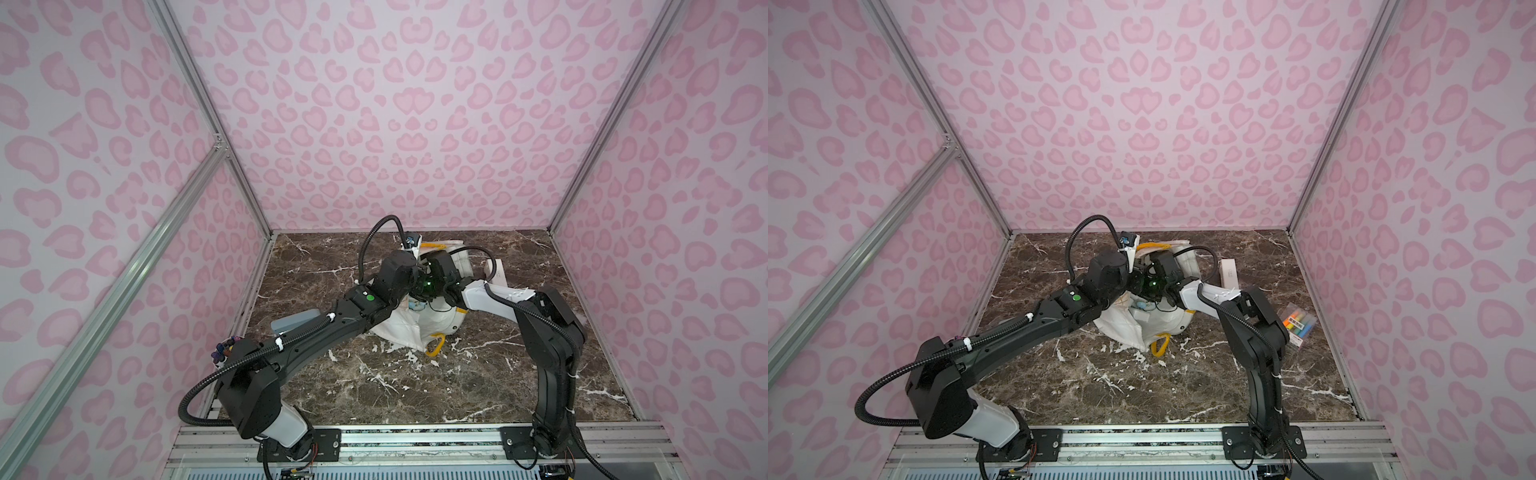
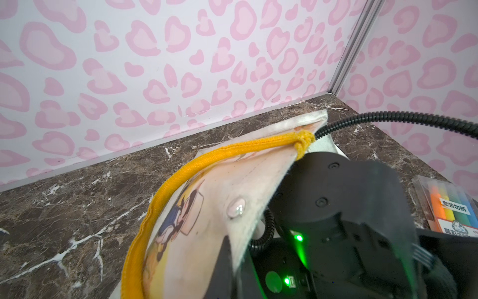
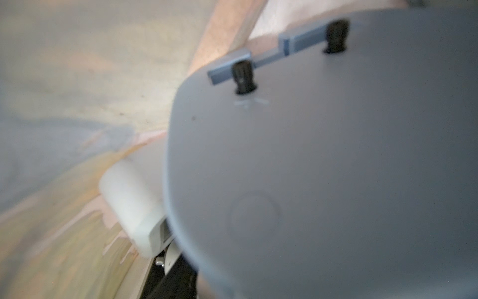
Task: Take the alarm clock out of the canvas bag
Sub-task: Pick up the alarm from the canvas bag.
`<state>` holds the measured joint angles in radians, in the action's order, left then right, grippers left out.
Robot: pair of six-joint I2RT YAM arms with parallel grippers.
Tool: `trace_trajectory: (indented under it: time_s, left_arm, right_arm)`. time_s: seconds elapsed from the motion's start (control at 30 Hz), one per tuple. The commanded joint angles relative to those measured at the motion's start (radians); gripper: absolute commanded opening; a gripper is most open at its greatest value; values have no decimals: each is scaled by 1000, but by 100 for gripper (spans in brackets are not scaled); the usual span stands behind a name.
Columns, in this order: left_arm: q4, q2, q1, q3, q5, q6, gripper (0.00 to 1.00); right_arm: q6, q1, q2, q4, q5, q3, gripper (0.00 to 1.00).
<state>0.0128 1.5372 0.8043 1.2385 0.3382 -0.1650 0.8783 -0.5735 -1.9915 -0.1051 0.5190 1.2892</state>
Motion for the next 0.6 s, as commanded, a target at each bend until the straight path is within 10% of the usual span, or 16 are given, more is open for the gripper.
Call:
trace_trajectory:
  time_s: [0.0,0.57]
  left_arm:
    - [-127,-15,1,-3,2,8,3]
    - [-124,-27,1,-22,49,11,4]
  right_arm:
    - [3,0,-6,17,-13,2,43]
    - [-46,1,48,51,-43,-26,30]
